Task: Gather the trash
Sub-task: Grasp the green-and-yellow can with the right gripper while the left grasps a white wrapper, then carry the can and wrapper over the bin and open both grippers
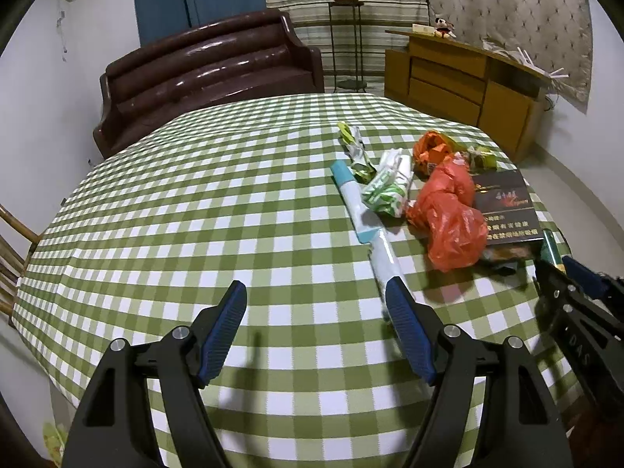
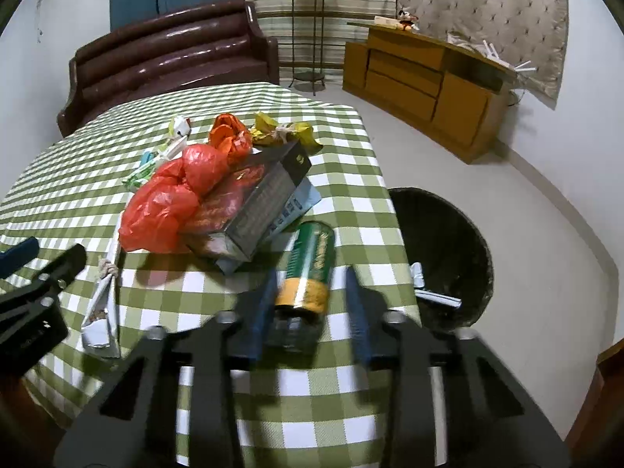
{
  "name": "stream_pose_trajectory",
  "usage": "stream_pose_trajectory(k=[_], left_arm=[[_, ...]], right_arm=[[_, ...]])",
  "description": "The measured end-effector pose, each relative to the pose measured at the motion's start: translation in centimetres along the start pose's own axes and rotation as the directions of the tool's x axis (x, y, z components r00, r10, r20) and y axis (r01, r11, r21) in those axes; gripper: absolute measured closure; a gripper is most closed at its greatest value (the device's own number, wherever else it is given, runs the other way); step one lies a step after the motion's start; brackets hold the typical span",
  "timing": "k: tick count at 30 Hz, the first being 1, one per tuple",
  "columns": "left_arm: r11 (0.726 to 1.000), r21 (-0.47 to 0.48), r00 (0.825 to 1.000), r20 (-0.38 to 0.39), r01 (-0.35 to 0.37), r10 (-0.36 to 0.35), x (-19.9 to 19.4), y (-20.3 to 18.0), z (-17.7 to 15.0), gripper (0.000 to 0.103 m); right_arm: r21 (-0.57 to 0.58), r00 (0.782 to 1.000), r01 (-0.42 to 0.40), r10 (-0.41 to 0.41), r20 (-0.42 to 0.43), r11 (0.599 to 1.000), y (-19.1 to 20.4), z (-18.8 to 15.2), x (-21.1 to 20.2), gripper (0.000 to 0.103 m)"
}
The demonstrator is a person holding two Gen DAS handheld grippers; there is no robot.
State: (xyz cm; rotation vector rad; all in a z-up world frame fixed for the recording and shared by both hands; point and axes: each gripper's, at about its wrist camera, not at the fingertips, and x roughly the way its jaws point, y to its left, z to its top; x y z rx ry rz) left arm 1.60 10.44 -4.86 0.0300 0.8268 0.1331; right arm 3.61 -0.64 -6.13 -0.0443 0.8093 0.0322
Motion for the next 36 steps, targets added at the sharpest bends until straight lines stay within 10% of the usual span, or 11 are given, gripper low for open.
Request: stream_pose_trajectory(k=[9, 21, 36], left_arm=[[0.999, 0.023, 0.999, -0.026, 0.041, -0.041, 0.9, -2.0, -0.5, 0.032], [0.991, 0.068, 0.993, -0.039, 0.115, -0.112, 1.1, -2.7, -1.5, 0.079], [0.987, 0.074, 0.989, 0.030, 0.141, -0.143, -2.0, -0.5, -2.0, 0.083]], right_arm=[[0.003, 1.000, -0.019, 0.019, 0.010, 1.000, -0.3, 0.1, -0.4, 0.080], [0.010, 0.999, -0.034, 0.034, 0.010, 0.999, -0.8, 0.1, -0.6, 0.080], [-0.021, 0.998, -0.031, 0.032, 0.050, 0.999, -0.6, 0.0, -1.9, 0.080]])
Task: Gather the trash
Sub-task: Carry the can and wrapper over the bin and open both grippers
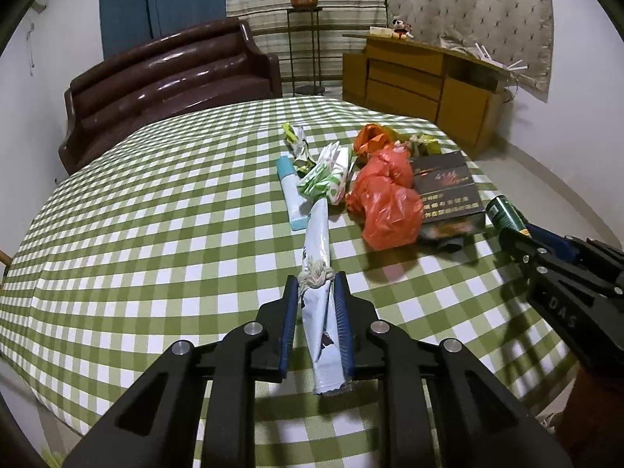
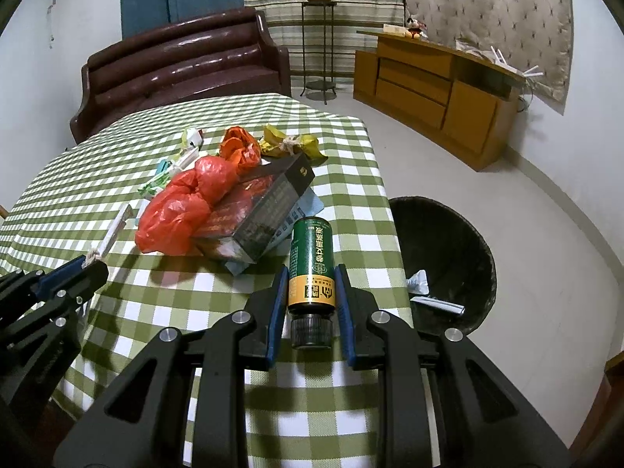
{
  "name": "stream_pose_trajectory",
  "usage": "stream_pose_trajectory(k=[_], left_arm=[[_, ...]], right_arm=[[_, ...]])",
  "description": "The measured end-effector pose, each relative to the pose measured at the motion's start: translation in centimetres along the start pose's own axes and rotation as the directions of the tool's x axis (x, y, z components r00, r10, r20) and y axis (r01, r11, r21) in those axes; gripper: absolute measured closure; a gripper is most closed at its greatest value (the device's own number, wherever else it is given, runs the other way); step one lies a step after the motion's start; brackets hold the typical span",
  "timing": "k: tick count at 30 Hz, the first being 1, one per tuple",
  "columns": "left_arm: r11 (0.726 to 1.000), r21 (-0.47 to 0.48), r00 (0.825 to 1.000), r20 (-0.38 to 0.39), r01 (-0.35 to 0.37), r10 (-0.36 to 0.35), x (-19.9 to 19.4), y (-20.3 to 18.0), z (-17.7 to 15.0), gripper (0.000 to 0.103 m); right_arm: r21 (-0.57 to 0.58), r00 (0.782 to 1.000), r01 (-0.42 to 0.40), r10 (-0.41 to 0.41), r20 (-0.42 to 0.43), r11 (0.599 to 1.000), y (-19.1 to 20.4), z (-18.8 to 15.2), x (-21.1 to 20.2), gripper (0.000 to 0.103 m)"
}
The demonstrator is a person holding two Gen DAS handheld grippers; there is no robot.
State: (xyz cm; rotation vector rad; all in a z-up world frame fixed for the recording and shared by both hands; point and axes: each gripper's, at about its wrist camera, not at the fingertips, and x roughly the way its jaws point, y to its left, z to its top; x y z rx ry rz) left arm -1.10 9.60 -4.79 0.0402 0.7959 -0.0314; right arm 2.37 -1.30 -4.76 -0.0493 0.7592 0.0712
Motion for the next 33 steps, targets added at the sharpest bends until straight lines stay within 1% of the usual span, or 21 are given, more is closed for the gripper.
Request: stream_pose_trajectory(k=[6, 12, 19, 24, 29, 33], left_arm=[[1.000, 0.000, 1.000, 0.029, 0.012, -0.012, -1.0, -0.1, 0.8, 0.083], [0.999, 0.019, 0.997, 0.062, 0.051, -0.052, -1.4, -1.5, 2.5, 0.083], [0.991, 0.070, 0.988, 0.101, 0.110, -0.116, -0.5, -5.2, 5.2, 0.083], [0.985, 0.108, 0.983, 0.111, 0.133, -0.145, 1.0, -8.2, 6.8, 0.083], [0.978, 0.143, 0.980, 0.107, 0.151, -0.167, 2.9, -11.5, 8.3, 0.083], [0.975, 0.160, 0.980, 0.102, 0.154, -0.171, 4.5, -13.5, 9.0, 0.083]], right_arm=[[0.009, 0.999, 0.005, -0.005, 0.034, 1.000, -0.9, 0.4, -1.0, 0.080], [0.034, 0.997, 0.036, -0.039, 0.074, 0.999, -2.9, 1.5, -1.9, 0.080], [0.086, 0.989, 0.110, -0.118, 0.094, 0.990, -7.1, 2.7, -1.5, 0.080], [0.114, 0.981, 0.150, -0.162, 0.106, 0.982, -9.8, 3.4, -0.8, 0.080], [0.137, 0.979, 0.168, -0.182, 0.097, 0.976, -12.1, 3.7, 0.7, 0.080], [0.152, 0.978, 0.175, -0.189, 0.089, 0.973, -13.5, 3.5, 1.6, 0.080]])
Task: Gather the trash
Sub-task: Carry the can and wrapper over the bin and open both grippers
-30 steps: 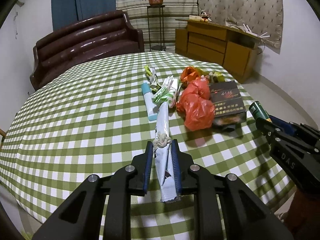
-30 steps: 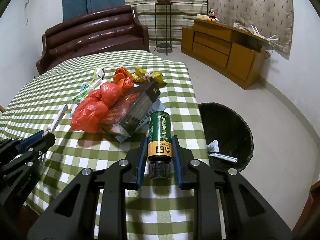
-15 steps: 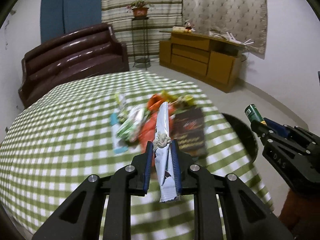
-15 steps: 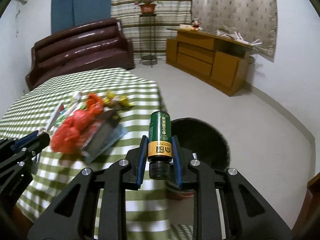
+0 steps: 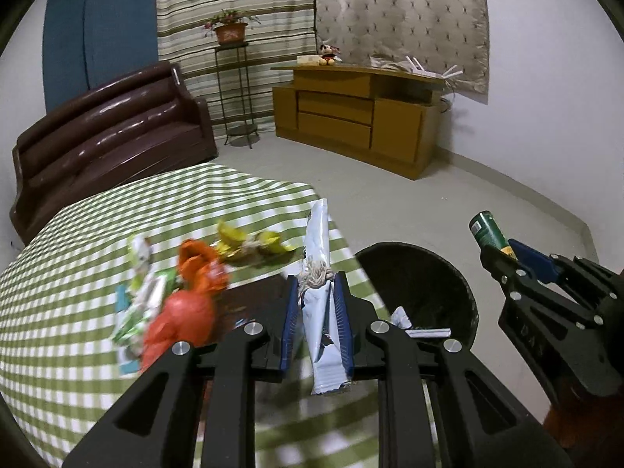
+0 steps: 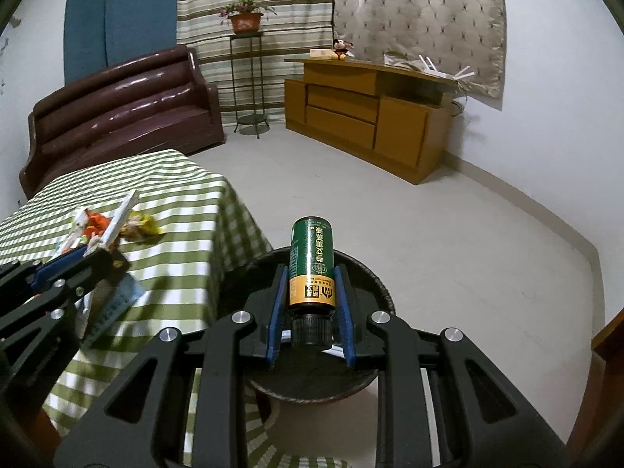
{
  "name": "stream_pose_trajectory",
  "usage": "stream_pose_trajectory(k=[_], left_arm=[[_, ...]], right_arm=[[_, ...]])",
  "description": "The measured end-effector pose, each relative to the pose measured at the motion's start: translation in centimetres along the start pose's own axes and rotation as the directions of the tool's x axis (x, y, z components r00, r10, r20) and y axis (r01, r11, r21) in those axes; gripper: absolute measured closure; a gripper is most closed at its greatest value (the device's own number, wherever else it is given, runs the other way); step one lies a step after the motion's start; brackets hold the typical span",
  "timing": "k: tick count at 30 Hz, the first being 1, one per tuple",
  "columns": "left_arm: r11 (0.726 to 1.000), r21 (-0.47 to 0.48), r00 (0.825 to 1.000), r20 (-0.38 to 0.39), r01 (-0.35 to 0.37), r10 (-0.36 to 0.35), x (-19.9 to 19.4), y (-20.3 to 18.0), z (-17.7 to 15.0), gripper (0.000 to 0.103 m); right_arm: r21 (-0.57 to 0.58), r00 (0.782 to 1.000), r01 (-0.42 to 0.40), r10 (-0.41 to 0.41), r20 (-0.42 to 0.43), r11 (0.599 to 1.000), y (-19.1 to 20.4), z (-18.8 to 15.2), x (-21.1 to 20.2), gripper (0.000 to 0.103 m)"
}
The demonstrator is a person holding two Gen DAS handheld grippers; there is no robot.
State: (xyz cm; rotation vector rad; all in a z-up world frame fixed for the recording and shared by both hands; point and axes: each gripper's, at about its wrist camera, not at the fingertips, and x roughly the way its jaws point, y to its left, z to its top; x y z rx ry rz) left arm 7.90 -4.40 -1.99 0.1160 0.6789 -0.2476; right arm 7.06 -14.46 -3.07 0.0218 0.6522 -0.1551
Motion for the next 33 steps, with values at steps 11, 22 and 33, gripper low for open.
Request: stream_pose_trajectory(k=[11, 22, 33], left_arm=[[1.000, 0.030, 0.999, -0.047, 0.007, -0.005, 4.4, -3.5, 1.2, 0.083], [0.999, 0.052, 0.996, -0.086, 0.012, -0.008, 6.6, -5.3, 2.3, 0.083], [0.999, 0.040, 0.994, -0.114, 0.001, 0.004, 7.5, -5.5, 2.8, 0.073]], right_arm=[[0.033, 1.000, -0.002, 0.003, -0.026, 0.999, -2.3, 0.1, 3.1, 0.080], [0.056, 0.999, -0.013, 0.016, -0.048, 0.998, -3.3, -0.3, 5.0, 0.079], [0.097, 0.998, -0.023, 0.029, -0.060, 0.995, -4.3, -0.3, 5.7, 0.076]])
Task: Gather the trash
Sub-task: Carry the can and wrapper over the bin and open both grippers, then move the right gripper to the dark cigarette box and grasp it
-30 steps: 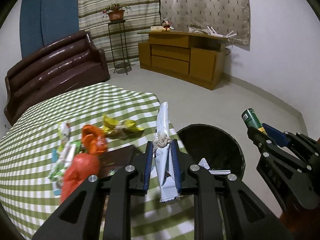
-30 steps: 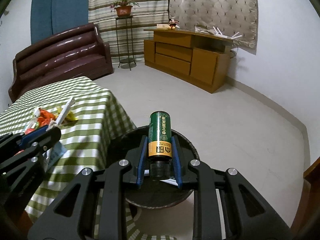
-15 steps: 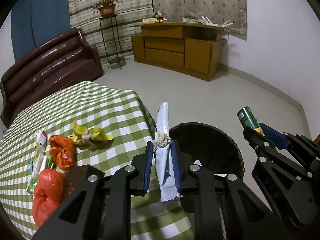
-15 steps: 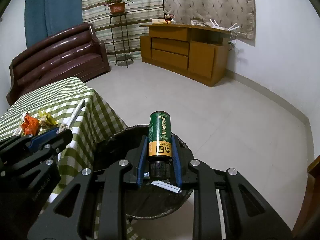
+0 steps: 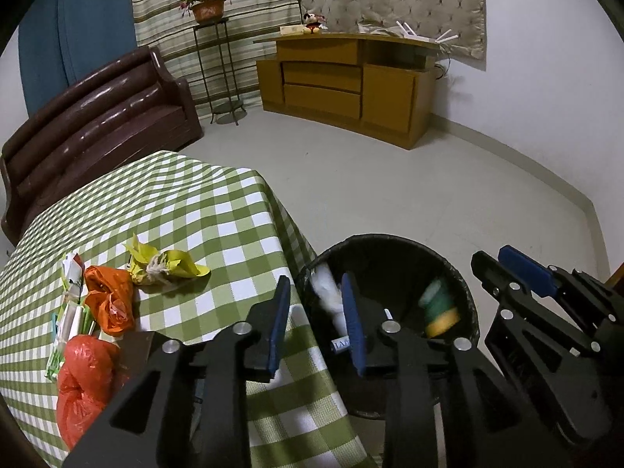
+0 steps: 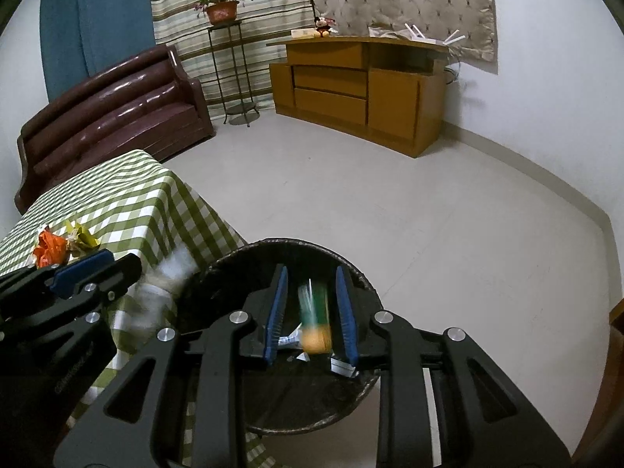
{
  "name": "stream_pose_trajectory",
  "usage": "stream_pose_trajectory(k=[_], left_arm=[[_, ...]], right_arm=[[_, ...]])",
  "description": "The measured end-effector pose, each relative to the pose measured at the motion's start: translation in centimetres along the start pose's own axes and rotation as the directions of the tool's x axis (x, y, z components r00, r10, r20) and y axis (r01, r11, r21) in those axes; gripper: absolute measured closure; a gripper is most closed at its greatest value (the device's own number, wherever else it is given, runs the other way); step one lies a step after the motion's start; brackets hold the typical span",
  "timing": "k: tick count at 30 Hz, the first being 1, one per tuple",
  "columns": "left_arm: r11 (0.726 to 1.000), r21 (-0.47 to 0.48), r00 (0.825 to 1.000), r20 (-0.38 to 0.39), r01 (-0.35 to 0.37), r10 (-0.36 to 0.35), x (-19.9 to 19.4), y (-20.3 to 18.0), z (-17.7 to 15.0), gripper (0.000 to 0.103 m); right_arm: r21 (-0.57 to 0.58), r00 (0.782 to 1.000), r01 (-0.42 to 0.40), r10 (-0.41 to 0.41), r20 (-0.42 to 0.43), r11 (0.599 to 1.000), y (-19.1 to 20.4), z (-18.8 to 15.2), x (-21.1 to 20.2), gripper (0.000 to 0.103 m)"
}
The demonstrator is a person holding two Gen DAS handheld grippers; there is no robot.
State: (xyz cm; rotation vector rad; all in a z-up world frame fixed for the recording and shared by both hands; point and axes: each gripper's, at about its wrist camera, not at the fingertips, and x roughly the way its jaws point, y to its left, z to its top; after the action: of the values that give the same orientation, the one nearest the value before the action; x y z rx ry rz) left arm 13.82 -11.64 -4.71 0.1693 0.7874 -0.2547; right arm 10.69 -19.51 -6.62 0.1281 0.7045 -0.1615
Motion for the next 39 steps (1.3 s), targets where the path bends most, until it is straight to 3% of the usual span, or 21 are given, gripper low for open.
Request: stream_pose_trajectory(k=[9, 21, 30, 39], left_arm=[[1.000, -0.013, 1.000, 0.009, -0.003, 0.003, -0.2, 0.0, -0.1, 0.062], [0.999, -0.037, 1.000, 0.019, 0.001, 0.000, -1.6, 1.2, -0.7, 0.056], [0.996, -0.086, 0.999, 0.034, -0.028, 0.031, -4.9, 4.7, -1.6, 0.048], [0.983, -0.146, 0.992, 0.041, -0.114, 0.121, -8.7, 10.2, -3.7, 0.041]], right_arm=[[0.020, 1.000, 0.015, -0.015, 0.004, 1.000, -0.2, -0.2, -0.4, 0.065], [0.049, 0.999, 0.044, -0.044, -0.002, 0.998, -0.2, -0.2, -1.3, 0.042], [0.011, 1.000, 0.003, -0.003, -0.001, 1.000, 2.8, -0.3, -3.0, 0.042], [-0.034, 0.998, -0.070, 0.070, -0.006, 0.997, 7.2, -0.7, -4.8, 0.042]])
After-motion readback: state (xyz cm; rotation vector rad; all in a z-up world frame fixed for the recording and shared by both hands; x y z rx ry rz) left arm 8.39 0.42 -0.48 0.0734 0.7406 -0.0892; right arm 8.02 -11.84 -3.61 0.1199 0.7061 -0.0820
